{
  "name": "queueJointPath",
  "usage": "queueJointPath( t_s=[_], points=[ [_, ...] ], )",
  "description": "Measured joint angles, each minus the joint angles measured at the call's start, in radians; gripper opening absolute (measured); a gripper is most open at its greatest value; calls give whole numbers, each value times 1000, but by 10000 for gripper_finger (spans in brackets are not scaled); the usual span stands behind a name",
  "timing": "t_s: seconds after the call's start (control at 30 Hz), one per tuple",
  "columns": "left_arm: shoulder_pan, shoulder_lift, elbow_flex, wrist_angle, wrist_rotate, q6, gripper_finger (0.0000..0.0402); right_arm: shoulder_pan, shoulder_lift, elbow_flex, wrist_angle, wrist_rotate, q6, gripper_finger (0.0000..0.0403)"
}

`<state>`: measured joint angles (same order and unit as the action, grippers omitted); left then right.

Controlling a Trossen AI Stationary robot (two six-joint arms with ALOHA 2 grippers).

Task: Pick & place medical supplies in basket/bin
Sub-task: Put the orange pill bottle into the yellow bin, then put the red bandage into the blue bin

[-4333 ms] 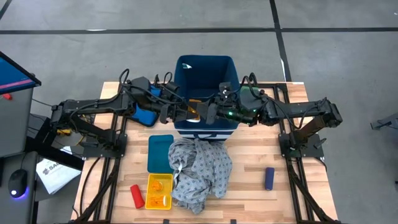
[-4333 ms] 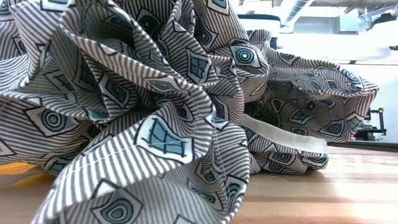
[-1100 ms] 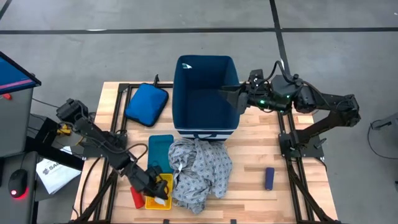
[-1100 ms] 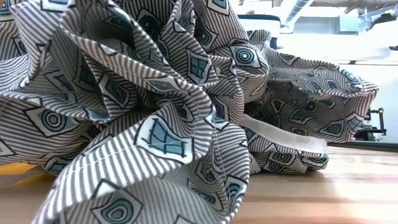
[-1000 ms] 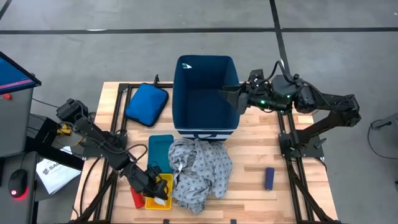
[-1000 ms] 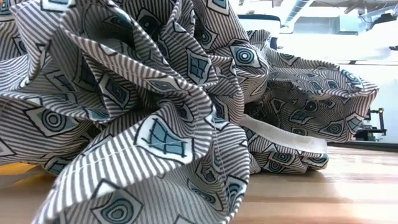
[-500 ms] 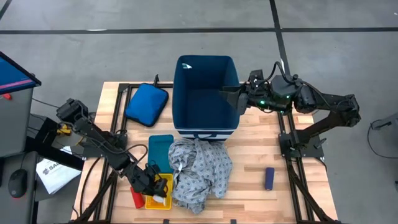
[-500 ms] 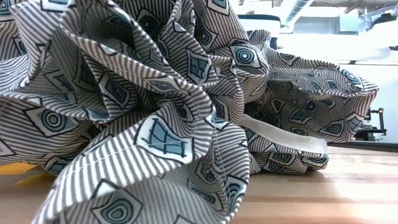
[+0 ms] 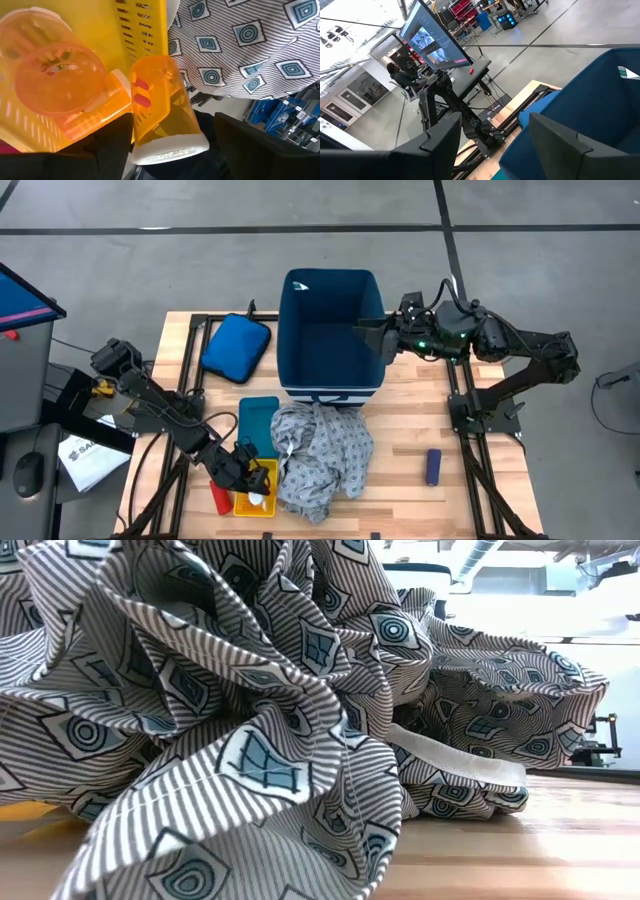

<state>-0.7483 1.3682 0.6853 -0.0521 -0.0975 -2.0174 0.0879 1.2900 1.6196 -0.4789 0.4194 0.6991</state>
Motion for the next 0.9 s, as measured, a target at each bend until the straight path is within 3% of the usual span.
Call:
queueJointPath(
  t_s=[0.27, 0.57, 0.9],
  points=[
    [0, 0, 0, -9, 0, -2, 282, 0, 0, 0, 0, 0, 0, 228],
    [-4, -12, 0, -68, 89, 3, 281, 0, 0, 0, 0, 0, 0, 228],
    [-4, -238, 0, -261, 16, 87, 282, 0, 1, 0, 0, 0, 0, 228]
  ],
)
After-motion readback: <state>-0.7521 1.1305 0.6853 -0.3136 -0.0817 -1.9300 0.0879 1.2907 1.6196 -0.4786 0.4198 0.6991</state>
